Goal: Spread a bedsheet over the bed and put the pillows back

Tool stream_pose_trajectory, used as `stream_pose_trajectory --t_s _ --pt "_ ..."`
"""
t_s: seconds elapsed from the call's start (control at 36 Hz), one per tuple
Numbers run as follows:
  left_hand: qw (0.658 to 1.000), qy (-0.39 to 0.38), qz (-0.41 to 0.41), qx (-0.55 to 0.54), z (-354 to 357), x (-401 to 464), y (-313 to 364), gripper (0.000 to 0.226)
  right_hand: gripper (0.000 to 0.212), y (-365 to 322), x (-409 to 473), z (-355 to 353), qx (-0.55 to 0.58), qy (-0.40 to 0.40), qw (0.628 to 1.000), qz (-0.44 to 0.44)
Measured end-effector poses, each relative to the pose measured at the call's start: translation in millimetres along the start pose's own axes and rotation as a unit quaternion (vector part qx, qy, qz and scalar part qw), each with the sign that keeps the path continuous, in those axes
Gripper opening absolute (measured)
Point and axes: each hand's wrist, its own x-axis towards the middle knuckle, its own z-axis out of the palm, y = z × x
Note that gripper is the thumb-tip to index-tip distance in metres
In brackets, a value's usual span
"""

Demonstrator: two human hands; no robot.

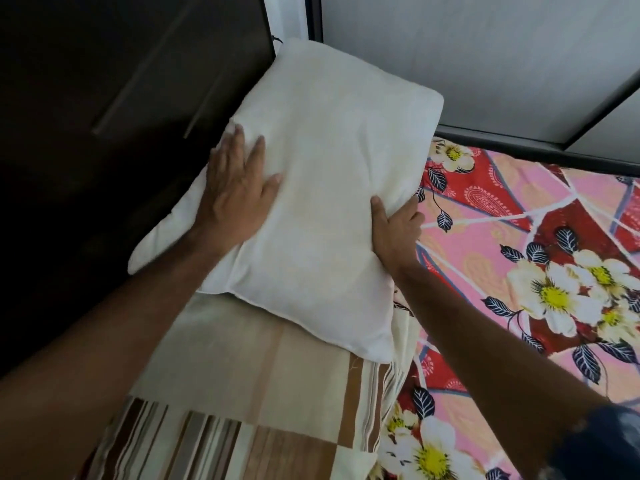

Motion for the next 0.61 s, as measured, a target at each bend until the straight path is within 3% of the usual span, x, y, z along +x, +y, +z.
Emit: stream_pose_trajectory --t_s 0.06,0.11,0.17,0.28,0.36,0.61 --pt "0.998 -0.012 0.054 0.020 -4.7 -32.4 10.2 0.074 0.084 -7.4 -18.0 -7.9 -0.054 0.017 0.997 -0.046" --pt "0.994 -0.020 0.091 0.059 -8.9 -70.6 20.2 0.074 0.083 -9.4 -51.7 -17.9 -0.082 0.018 0.981 -0.176" --pt "0.990 -0.020 0.102 0.095 -11.5 -104.6 22.6 0.075 0.083 -2.9 -92.6 -23.7 -0.100 -0.032 0.950 -0.294" --pt "0.984 -0.021 0.110 0.141 1.2 -144.3 5.2 0.077 0.087 36.6 -135.6 -19.1 -0.247 -0.099 0.874 -0.406" --pt "0.981 -0.040 0.108 0.154 21.3 -149.9 -0.7 0.077 0.088 56.9 -127.4 -13.7 -0.312 -0.096 0.844 -0.426" --pt "0.980 -0.067 0.085 0.168 23.4 -160.7 12.6 0.078 0.086 56.0 -138.5 -17.0 -0.354 -0.097 0.846 -0.386"
